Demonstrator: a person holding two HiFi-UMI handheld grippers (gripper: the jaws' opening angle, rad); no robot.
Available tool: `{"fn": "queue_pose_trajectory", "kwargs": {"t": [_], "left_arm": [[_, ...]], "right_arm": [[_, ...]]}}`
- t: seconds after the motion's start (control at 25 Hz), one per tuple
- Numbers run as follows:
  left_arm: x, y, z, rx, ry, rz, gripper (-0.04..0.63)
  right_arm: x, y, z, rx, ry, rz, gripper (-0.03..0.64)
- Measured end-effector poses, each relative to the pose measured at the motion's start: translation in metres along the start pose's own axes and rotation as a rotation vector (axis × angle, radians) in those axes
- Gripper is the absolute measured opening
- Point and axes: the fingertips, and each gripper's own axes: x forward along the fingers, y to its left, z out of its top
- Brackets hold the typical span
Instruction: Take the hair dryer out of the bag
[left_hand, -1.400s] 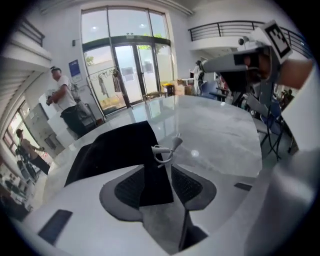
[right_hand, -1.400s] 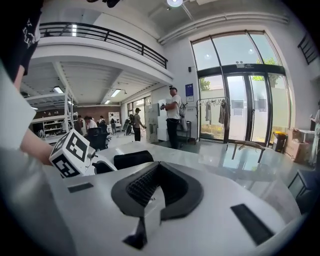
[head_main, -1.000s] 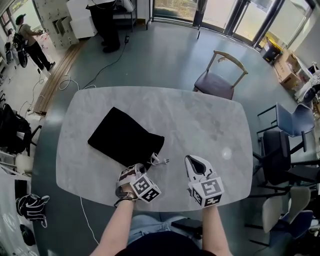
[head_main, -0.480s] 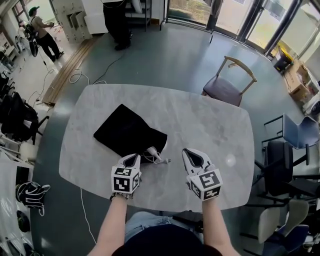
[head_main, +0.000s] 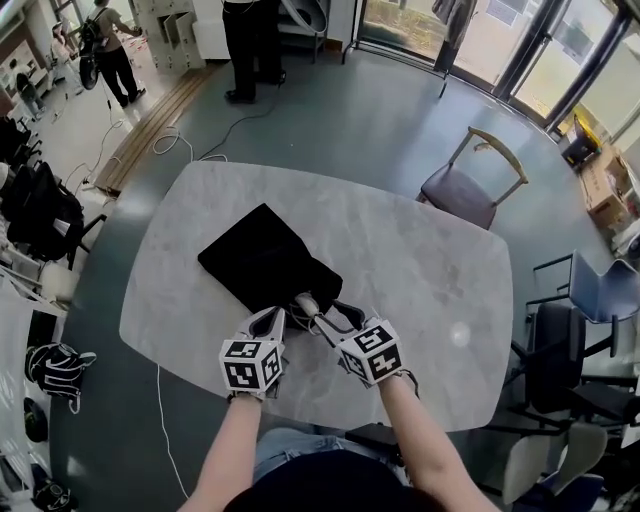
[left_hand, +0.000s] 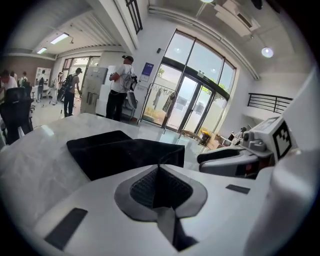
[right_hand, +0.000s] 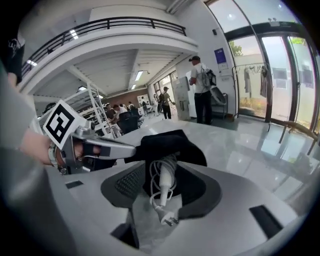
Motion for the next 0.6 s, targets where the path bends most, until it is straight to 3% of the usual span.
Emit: {"fn": "queue_pose_trajectory", "kwargs": {"t": [0.04,0.36,0.6], "left_arm": [[0.000,-0.001,0.000,-0.004,-0.001,-0.003,0.020],[-0.002,0.000,-0.003,-0.017,-0.004,-0.026,0.020],[-0.002,-0.003,-0.005,-0.017,0.014,-0.052,0.021]], "right_arm": [[0.010,0.000,-0.004,0.004,0.034,0.010,0.208],[0.078,-0.004,-0.035,0.004,0.268,0.004,0.229],[0.106,-0.016,-0.042,-0.048,0.374,-0.093,0.232]]}}
